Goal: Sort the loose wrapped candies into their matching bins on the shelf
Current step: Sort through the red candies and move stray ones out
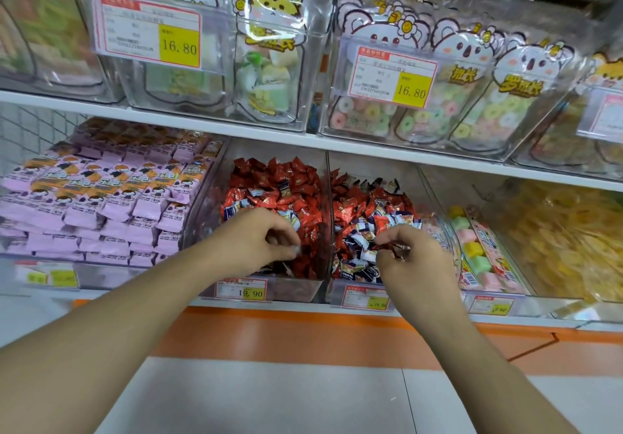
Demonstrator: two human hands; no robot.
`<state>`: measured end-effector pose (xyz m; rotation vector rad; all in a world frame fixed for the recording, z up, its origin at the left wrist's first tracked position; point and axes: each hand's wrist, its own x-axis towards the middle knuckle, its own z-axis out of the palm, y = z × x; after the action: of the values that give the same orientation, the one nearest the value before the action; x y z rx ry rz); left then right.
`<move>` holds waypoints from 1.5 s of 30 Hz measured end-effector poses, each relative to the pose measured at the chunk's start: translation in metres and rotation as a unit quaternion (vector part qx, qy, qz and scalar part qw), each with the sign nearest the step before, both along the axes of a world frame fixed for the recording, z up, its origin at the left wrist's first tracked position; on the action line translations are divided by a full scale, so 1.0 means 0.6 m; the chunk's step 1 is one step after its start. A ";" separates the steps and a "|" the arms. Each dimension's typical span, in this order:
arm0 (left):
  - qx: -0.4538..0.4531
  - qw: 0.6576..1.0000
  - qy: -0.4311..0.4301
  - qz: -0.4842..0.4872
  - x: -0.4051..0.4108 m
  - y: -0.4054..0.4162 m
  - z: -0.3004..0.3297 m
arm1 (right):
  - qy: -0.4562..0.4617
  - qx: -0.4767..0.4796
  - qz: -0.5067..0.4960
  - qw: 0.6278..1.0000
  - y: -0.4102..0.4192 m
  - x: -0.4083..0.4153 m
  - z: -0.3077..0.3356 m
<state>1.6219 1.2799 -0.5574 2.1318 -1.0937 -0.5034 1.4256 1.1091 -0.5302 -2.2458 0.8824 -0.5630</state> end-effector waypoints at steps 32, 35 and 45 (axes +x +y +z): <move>0.042 0.951 -0.292 0.091 0.070 0.167 0.026 | 0.070 -0.080 0.289 0.951 0.133 0.172 -0.020; 0.038 0.955 -0.280 0.091 0.069 0.164 0.026 | 0.108 -0.032 0.319 0.941 0.143 0.215 -0.035; 0.001 0.956 -0.279 0.090 0.069 0.166 0.019 | 0.115 -0.043 0.282 0.952 0.135 0.232 -0.058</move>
<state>1.6636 1.3796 -0.5459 2.4143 -1.1661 0.2043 1.5646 1.1899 -0.5652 -2.5248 0.2856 -0.0759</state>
